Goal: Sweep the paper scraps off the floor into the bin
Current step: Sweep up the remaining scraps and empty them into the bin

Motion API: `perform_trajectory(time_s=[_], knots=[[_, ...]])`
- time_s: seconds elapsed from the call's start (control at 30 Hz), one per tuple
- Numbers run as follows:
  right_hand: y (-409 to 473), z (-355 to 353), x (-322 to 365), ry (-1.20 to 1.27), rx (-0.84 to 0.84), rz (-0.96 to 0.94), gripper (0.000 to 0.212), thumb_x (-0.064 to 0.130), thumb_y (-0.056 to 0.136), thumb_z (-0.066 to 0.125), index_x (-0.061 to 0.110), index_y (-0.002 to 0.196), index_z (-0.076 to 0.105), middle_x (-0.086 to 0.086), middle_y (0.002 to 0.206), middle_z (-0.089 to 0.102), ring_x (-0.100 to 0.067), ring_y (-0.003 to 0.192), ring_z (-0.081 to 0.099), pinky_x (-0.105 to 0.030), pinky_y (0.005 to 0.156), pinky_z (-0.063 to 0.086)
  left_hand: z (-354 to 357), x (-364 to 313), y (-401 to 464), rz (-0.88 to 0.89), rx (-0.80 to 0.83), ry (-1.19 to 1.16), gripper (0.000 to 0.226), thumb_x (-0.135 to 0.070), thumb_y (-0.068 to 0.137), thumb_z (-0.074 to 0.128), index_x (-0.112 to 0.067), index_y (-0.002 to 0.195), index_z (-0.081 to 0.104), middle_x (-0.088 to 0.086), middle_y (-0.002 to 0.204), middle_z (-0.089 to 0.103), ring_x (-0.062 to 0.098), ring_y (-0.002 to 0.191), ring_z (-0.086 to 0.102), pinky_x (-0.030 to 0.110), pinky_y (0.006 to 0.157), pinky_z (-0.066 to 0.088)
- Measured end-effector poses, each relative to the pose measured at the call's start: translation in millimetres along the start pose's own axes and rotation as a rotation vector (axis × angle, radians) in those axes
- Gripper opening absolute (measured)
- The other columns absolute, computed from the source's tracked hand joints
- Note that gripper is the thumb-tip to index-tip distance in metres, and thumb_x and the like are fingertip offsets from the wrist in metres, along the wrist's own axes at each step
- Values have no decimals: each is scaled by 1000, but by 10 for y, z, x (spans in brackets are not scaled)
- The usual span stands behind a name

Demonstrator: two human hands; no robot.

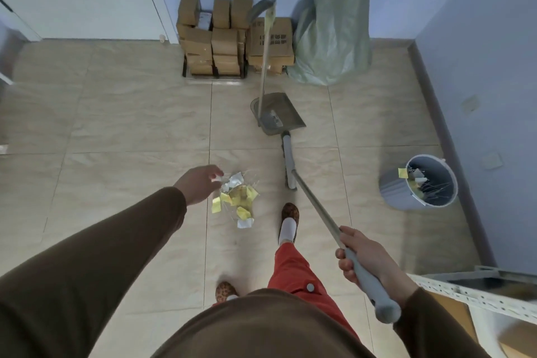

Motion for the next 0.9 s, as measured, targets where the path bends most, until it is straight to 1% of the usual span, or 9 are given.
perform_trajectory(time_s=[0.17, 0.3, 0.4, 0.5, 0.6, 0.67, 0.77, 0.83, 0.9], knots=[[553, -102, 926, 222, 14, 104, 19, 20, 102, 48, 3, 94, 51, -7, 63, 51, -9, 33, 45, -17, 30, 41, -1153, -1377, 1010, 164, -276, 17, 52, -24, 93, 62, -20, 143, 48, 11, 143, 50, 29, 130, 49, 40, 109, 39], [1022, -26, 1920, 333, 54, 113, 26, 15, 102, 46, 0, 124, 48, -11, 66, 58, -11, 37, 52, -18, 33, 47, -2030, -2302, 1775, 228, -489, 90, 65, -19, 87, 63, -17, 147, 38, 14, 151, 36, 35, 137, 37, 46, 114, 34], [1278, 19, 2575, 387, 30, 61, 27, 8, 102, 45, 1, 128, 44, -18, 81, 56, -18, 56, 56, -22, 38, 53, -2454, -2687, 2342, 198, -558, 211, 71, -19, 83, 64, -18, 148, 34, 16, 156, 29, 39, 142, 29, 49, 115, 31], [1519, 68, 2909, 456, 11, 81, 30, 3, 101, 44, 3, 131, 43, -21, 91, 54, -22, 67, 58, -29, 41, 57, -2572, -2738, 2853, 91, -464, 313, 81, -24, 84, 67, -17, 153, 25, 18, 161, 22, 41, 146, 25, 50, 115, 30], [1710, 118, 3023, 485, 39, 130, 22, -1, 100, 42, 2, 122, 43, -21, 91, 51, -23, 70, 56, -32, 42, 56, -2495, -2720, 3192, 82, -343, 318, 85, -28, 82, 73, -14, 152, 27, 19, 143, 49, 41, 127, 50, 44, 95, 45], [1817, 113, 3017, 507, 49, 180, 15, -3, 97, 41, 2, 111, 43, -20, 88, 50, -24, 69, 54, -34, 43, 56, -2428, -2692, 3289, 78, -302, 225, 76, -29, 80, 77, -12, 144, 39, 16, 130, 57, 36, 113, 57, 39, 84, 49], [2070, 1, 2925, 476, 20, 206, 19, -3, 92, 39, 6, 108, 43, -17, 82, 46, -18, 54, 50, -26, 41, 52, -2199, -2564, 3273, -29, -184, -5, 50, -37, 86, 71, -8, 124, 58, 11, 96, 65, 24, 76, 61, 29, 57, 48], [2220, -69, 2772, 437, 7, 225, 24, 2, 92, 43, 9, 115, 43, -14, 80, 45, -15, 41, 47, -22, 39, 49, -1919, -2472, 3152, -108, -53, -155, 40, -40, 88, 69, -8, 112, 61, 13, 85, 64, 23, 68, 59, 31, 57, 51], [2283, -78, 2594, 372, 40, 229, 19, 15, 97, 50, 10, 115, 47, -8, 75, 46, -11, 36, 47, -21, 37, 48, -1592, -2430, 2958, -142, 74, -211, 33, -30, 91, 68, -8, 114, 57, 15, 89, 62, 25, 71, 60, 35, 60, 55]])
Point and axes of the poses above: each hand's wrist, its own y-axis towards the middle knuckle, its own z-axis out of the palm, x = y × z, the point moved 10 cm from there along y, towards the middle knuckle
